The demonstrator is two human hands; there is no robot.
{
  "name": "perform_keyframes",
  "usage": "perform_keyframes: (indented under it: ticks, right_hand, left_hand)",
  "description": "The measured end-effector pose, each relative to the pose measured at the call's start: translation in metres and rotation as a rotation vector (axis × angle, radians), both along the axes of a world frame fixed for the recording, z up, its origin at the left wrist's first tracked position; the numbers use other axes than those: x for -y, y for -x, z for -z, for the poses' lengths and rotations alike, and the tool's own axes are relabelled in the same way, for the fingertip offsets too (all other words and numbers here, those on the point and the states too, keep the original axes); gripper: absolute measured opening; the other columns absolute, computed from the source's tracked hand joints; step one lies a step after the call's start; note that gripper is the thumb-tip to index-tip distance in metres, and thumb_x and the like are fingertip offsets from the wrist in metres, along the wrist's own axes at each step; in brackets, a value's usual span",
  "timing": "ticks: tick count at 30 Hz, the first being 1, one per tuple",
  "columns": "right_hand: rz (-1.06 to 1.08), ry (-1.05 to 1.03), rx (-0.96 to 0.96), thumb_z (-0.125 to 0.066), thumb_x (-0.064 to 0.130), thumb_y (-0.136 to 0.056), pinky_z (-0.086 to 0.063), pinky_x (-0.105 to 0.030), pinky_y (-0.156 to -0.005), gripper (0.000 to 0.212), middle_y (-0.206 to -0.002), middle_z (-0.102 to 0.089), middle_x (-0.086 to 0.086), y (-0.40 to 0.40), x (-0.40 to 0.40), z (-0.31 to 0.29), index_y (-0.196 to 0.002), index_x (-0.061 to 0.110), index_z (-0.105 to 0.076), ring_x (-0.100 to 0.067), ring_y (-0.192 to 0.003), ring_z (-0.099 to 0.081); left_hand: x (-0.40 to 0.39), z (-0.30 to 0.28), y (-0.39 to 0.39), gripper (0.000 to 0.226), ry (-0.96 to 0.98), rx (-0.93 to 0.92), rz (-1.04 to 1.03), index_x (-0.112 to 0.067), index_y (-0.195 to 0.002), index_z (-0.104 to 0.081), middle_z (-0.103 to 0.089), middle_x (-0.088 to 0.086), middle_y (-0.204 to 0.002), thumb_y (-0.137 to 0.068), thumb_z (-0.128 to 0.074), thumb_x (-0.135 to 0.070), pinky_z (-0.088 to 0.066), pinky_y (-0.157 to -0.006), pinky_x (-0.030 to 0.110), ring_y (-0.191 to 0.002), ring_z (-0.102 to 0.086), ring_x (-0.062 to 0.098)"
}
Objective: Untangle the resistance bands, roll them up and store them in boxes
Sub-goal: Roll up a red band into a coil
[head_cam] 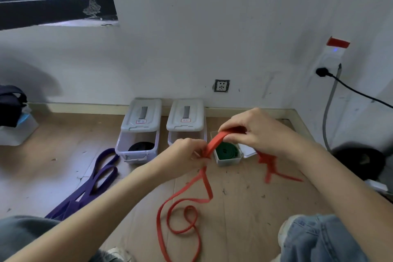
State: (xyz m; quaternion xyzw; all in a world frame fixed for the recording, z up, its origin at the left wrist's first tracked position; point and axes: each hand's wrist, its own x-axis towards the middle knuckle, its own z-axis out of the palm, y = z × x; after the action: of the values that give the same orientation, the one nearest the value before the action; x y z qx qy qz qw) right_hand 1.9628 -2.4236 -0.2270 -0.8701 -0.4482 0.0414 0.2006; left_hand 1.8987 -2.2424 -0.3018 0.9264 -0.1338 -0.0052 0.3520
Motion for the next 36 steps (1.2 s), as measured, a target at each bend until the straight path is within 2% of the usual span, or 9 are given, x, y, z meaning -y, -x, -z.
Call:
perform_keyframes:
  ticks: [3,6,10,13,16,23,26,29,36]
  right_hand:
    - [0.094,-0.336,-0.162,-0.067,0.013,-0.083,-0.048,-0.011,-0.074,0.021,-0.088,-0.067,0.013,-0.007,0.005,-0.006,-0.103,0.02,-0.07,-0.002,-0.079,-0.063]
    - [0.184,-0.666,-0.342,-0.068,0.007,-0.08,-0.05,-0.011,-0.075,0.025,-0.087,-0.07,0.01,-0.017,0.015,-0.013,-0.094,0.027,-0.068,-0.003,-0.085,-0.066]
    - [0.077,-0.454,-0.582,-0.074,0.023,-0.067,-0.052,-0.014,-0.073,0.032,-0.088,-0.073,0.0,-0.014,0.013,-0.012,-0.098,0.026,-0.066,-0.011,-0.087,-0.069]
    - [-0.01,-0.561,-0.699,-0.072,0.029,-0.066,-0.052,-0.016,-0.071,0.032,-0.079,-0.072,-0.003,-0.01,0.004,-0.01,-0.096,0.018,-0.068,-0.014,-0.079,-0.07]
    - [-0.013,-0.527,-0.558,-0.065,0.032,-0.072,-0.048,-0.013,-0.058,0.023,-0.058,-0.063,0.004,-0.009,-0.004,-0.008,-0.086,0.014,-0.069,-0.008,-0.056,-0.061]
    - [0.079,-0.739,-0.648,-0.064,0.03,-0.074,-0.049,-0.02,-0.058,0.023,-0.055,-0.053,0.005,-0.017,0.004,-0.004,-0.086,0.01,-0.066,-0.01,-0.053,-0.051]
    - [0.115,-0.696,-0.607,-0.067,0.03,-0.07,-0.054,-0.025,-0.063,0.02,-0.058,-0.059,0.005,-0.023,0.015,-0.008,-0.082,0.013,-0.068,-0.009,-0.056,-0.057]
    - [0.033,-0.519,-0.64,-0.074,0.031,-0.063,-0.051,-0.013,-0.064,0.018,-0.073,-0.071,0.003,-0.021,0.023,-0.014,-0.078,0.022,-0.073,-0.009,-0.07,-0.068]
    - [-0.056,-0.472,-0.643,-0.067,0.034,-0.072,-0.056,-0.027,-0.072,0.022,-0.072,-0.068,0.002,-0.008,-0.001,-0.005,-0.087,0.018,-0.068,-0.013,-0.072,-0.067]
  left_hand:
    - [0.001,0.003,-0.001,0.011,0.04,-0.005,-0.037,-0.017,-0.084,-0.049,-0.054,-0.017,-0.072,-0.095,-0.051,-0.015,-0.04,-0.06,0.002,-0.061,-0.054,-0.015]
    - [-0.008,-0.022,-0.007,0.014,0.13,0.028,-0.084,-0.01,-0.093,-0.057,-0.066,-0.004,-0.087,-0.097,-0.044,-0.017,-0.051,-0.074,0.015,-0.08,-0.063,0.002]
    - [-0.022,-0.091,-0.015,0.019,0.418,0.189,0.02,-0.021,-0.079,-0.054,-0.062,-0.013,-0.065,-0.094,-0.043,-0.024,-0.053,-0.065,0.025,-0.064,-0.06,0.006]
    - [-0.014,-0.086,-0.01,0.022,0.313,0.101,0.079,-0.021,-0.075,-0.051,-0.058,-0.012,-0.06,-0.096,-0.045,-0.021,-0.048,-0.061,0.017,-0.058,-0.056,0.0]
    - [-0.006,-0.063,-0.009,0.021,0.136,0.099,0.048,-0.022,-0.075,-0.047,-0.054,-0.013,-0.064,-0.096,-0.046,-0.017,-0.041,-0.059,0.008,-0.058,-0.056,-0.004]
    - [-0.007,-0.006,-0.005,0.017,-0.148,-0.046,0.036,-0.007,-0.099,-0.047,-0.054,-0.006,-0.08,-0.099,-0.041,-0.023,-0.038,-0.065,0.012,-0.072,-0.053,0.012]
    - [-0.021,-0.034,-0.006,0.011,0.094,-0.036,0.001,-0.018,-0.089,-0.055,-0.067,-0.006,-0.082,-0.096,-0.046,-0.02,-0.053,-0.082,0.027,-0.083,-0.065,0.01]
    - [-0.034,-0.084,-0.003,0.014,0.435,0.147,0.079,-0.035,-0.079,-0.056,-0.069,-0.011,-0.074,-0.09,-0.047,-0.032,-0.055,-0.071,0.025,-0.072,-0.066,0.006]
    - [-0.008,-0.066,-0.002,0.027,0.03,0.161,0.094,-0.031,-0.072,-0.037,-0.051,-0.015,-0.059,-0.096,-0.045,-0.022,-0.038,-0.056,0.005,-0.056,-0.053,-0.009]
